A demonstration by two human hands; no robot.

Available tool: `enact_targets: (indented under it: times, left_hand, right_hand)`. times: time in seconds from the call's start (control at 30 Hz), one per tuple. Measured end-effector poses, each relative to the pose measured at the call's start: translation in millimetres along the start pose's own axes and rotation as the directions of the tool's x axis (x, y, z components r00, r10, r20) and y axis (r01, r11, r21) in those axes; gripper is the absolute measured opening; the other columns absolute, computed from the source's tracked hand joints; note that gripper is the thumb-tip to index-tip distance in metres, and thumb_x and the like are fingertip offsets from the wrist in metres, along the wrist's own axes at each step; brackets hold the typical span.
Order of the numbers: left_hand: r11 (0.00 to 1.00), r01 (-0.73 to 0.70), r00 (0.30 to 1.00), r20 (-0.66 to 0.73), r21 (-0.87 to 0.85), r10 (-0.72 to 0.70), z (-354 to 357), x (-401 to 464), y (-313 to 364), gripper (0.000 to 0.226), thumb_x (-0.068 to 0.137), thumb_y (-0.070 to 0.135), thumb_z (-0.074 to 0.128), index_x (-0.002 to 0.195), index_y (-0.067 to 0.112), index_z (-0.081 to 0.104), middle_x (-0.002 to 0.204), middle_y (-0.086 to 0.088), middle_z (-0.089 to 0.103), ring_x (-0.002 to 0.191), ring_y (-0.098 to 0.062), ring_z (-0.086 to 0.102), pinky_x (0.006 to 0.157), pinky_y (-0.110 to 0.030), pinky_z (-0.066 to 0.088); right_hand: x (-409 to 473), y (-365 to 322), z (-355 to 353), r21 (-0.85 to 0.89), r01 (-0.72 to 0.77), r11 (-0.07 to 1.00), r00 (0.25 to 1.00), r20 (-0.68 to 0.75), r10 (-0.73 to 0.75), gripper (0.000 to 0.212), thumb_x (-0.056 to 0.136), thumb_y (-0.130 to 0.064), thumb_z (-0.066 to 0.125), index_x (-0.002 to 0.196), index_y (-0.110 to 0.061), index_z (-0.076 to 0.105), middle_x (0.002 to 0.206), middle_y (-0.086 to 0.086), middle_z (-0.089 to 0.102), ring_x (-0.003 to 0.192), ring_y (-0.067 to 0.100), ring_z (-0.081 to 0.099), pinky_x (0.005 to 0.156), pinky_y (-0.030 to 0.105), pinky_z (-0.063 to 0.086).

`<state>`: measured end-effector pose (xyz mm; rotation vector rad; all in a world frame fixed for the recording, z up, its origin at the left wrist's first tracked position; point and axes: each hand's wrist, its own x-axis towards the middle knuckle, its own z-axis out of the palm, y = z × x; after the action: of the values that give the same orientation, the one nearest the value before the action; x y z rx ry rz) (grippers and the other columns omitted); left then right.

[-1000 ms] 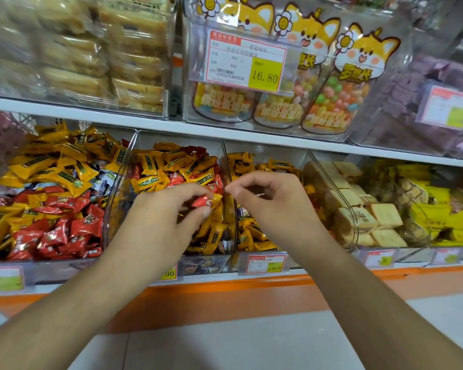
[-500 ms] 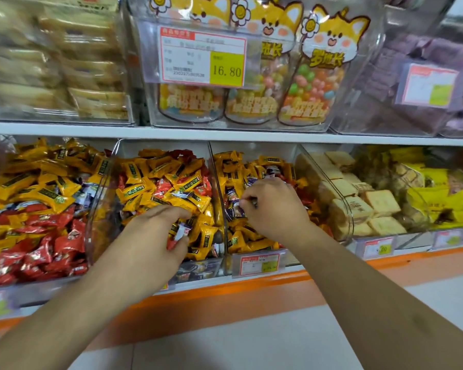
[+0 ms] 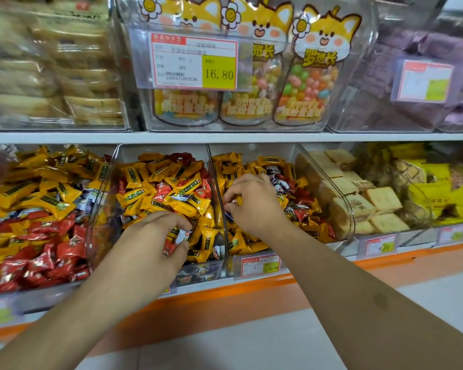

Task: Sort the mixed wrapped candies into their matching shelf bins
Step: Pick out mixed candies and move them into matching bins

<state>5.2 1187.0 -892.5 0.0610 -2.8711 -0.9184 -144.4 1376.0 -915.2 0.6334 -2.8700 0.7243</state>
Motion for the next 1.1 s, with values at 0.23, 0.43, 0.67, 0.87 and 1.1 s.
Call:
enact_targets:
  times: [0.23, 0.43, 0.67, 0.87, 1.1]
  left_hand:
    - [1.0, -0.014, 1.0, -0.018, -0.009, 0.014, 3, 0, -1, 0.02, 0.095, 0.029, 0.068, 0.111, 0.039, 0.064, 0.122, 0.027, 0.056, 0.095, 0.001, 0.057, 0.081, -0.019, 0.043]
    - [0.997, -0.013, 0.997, -0.079, -0.077, 0.007, -2, 6, 3, 0.02, 0.095, 0.03, 0.068, 0.11, 0.041, 0.064, 0.108, 0.026, 0.064, 0.095, 0.007, 0.061, 0.086, -0.027, 0.052]
    - [0.935, -0.046, 0.995, -0.096, -0.352, 0.013, -8, 6, 20, 0.034, 0.089, 0.04, 0.072, 0.12, 0.049, 0.06, 0.103, 0.033, 0.067, 0.095, 0.013, 0.064, 0.082, -0.016, 0.049]
    - [0.982, 0.065, 0.983, -0.155, -0.179, -0.093, -11, 8, 7, 0.025, 0.096, 0.03, 0.069, 0.118, 0.041, 0.065, 0.104, 0.017, 0.075, 0.089, -0.001, 0.07, 0.084, -0.029, 0.057]
    - [0.994, -0.111, 0.992, -0.061, 0.001, 0.111, 1, 9, 12, 0.057, 0.1, 0.02, 0.06, 0.149, 0.041, 0.042, 0.157, 0.02, 0.038, 0.14, -0.008, 0.043, 0.114, -0.022, 0.032]
  right_hand:
    - [-1, 5, -2, 0.015, 0.016, 1.0, 0.998, -0.066, -0.015, 0.025, 0.087, -0.005, 0.073, 0.073, -0.026, 0.071, 0.1, -0.011, 0.063, 0.109, 0.017, 0.053, 0.107, 0.031, 0.032]
    - [-14, -4, -48, 0.229, -0.031, 0.973, 0.986, -0.151, 0.067, 0.02, 0.096, -0.013, 0.069, 0.083, -0.027, 0.07, 0.085, -0.013, 0.068, 0.086, -0.002, 0.062, 0.065, 0.006, 0.047]
    - [-50, -58, -65, 0.487, 0.083, 0.869, 0.982, 0.11, -0.155, 0.007, 0.092, -0.02, 0.079, 0.087, -0.025, 0.08, 0.082, -0.01, 0.076, 0.084, 0.008, 0.072, 0.081, 0.036, 0.062]
    - [-47, -13, -89, 0.431, -0.056, 0.901, 0.995, 0.098, 0.015, 0.009, 0.095, -0.021, 0.075, 0.092, -0.028, 0.08, 0.084, -0.011, 0.078, 0.086, 0.005, 0.074, 0.089, 0.04, 0.061]
    - [-56, 45, -84, 0.02, -0.042, 0.999, 0.969, 0.246, 0.036, 0.04, 0.098, 0.0, 0.061, 0.107, -0.034, 0.079, 0.096, -0.02, 0.073, 0.092, -0.01, 0.064, 0.077, 0.009, 0.053]
